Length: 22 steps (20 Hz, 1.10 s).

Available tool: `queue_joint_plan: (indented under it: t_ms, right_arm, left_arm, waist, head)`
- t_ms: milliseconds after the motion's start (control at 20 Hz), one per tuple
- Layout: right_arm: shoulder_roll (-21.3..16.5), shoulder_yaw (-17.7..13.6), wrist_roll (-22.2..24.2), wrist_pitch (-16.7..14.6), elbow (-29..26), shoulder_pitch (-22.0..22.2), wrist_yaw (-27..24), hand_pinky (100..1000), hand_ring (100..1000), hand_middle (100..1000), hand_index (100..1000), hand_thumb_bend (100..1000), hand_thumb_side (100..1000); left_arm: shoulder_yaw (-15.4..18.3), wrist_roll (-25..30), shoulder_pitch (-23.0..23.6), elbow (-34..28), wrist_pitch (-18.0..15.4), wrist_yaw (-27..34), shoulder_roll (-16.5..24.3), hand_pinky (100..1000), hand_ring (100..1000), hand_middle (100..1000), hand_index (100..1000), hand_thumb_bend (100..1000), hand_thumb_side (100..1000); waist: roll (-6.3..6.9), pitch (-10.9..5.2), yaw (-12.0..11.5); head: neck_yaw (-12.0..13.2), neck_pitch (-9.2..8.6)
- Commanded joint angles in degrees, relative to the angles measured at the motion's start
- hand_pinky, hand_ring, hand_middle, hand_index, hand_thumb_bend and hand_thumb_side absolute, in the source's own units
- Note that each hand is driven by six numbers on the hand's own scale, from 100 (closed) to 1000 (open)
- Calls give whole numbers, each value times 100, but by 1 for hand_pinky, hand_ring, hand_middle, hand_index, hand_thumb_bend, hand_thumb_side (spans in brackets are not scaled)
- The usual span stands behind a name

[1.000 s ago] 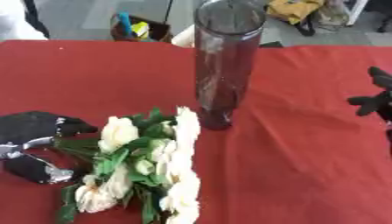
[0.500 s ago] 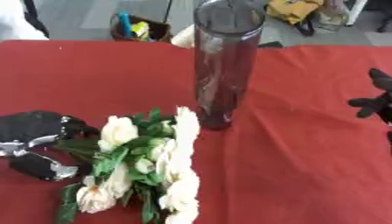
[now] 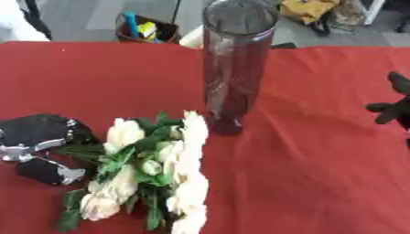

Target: Arrange flowers into the vase.

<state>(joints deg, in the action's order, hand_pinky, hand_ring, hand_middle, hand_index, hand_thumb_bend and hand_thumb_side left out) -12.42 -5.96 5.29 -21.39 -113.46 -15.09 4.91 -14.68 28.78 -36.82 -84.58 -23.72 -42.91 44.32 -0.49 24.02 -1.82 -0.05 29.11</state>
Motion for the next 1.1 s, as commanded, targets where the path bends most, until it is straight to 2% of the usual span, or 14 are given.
queue_joint_plan:
  t_ms: [50, 350, 400, 800, 850, 900, 950, 1000, 1100]
  right_arm:
    - [-52, -20, 13, 2, -113, -18, -11, 716, 991, 461, 831, 100, 1000]
    - [-47, -23, 15, 8, -113, -14, -10, 717, 993, 460, 831, 100, 1000]
    - [-46, -24, 15, 10, -113, -12, -9, 718, 993, 460, 831, 100, 1000]
    - [-45, -27, 20, 10, -113, -5, -5, 718, 994, 459, 832, 100, 1000]
    - [-45, -26, 23, 12, -113, -3, -4, 719, 995, 459, 832, 100, 1000]
    - [-45, -25, 26, 14, -113, 1, -3, 719, 995, 459, 832, 100, 1000]
    - [-44, -25, 29, 16, -113, 4, -2, 719, 995, 459, 832, 100, 1000]
    - [-44, -24, 31, 16, -113, 8, -1, 719, 995, 459, 832, 100, 1000]
    - [-48, -21, 35, 16, -113, 10, -2, 719, 995, 459, 832, 100, 1000]
  left_arm:
    - [-39, -15, -62, 4, 10, 0, 105, 345, 419, 511, 730, 160, 780]
    - [-61, 24, -71, 35, 9, 8, 89, 283, 359, 467, 675, 140, 774]
    - [-59, 26, -72, 38, 14, 15, 85, 257, 328, 441, 646, 112, 775]
    - [-46, 79, -91, 40, 65, 123, 75, 264, 331, 448, 655, 100, 785]
    - [-48, 123, -88, 49, 71, 139, 75, 441, 503, 606, 776, 100, 851]
    - [-42, 194, -92, 58, 78, 180, 72, 441, 503, 606, 776, 100, 851]
    - [-24, 260, -99, 56, 86, 231, 73, 529, 607, 717, 879, 100, 867]
    - [1, 315, -104, 44, 97, 294, 81, 572, 663, 767, 928, 100, 890]
    - [66, 390, -113, -1, 129, 449, 112, 617, 731, 814, 966, 100, 911]
  waist:
    - [10, -97, 4]
    - [8, -92, 5]
    - [7, -91, 6]
    - [-4, -87, -5]
    - [-6, -87, -6]
    - [-8, -87, -9]
    - [-9, -88, -14]
    - [-10, -90, -19]
    - [-8, -95, -31]
  head:
    - [27, -75]
    - [39, -78]
    - [42, -81]
    - [68, -79]
    - [80, -75]
    - [89, -72]
    - [96, -67]
    - [102, -63]
    - [110, -55]
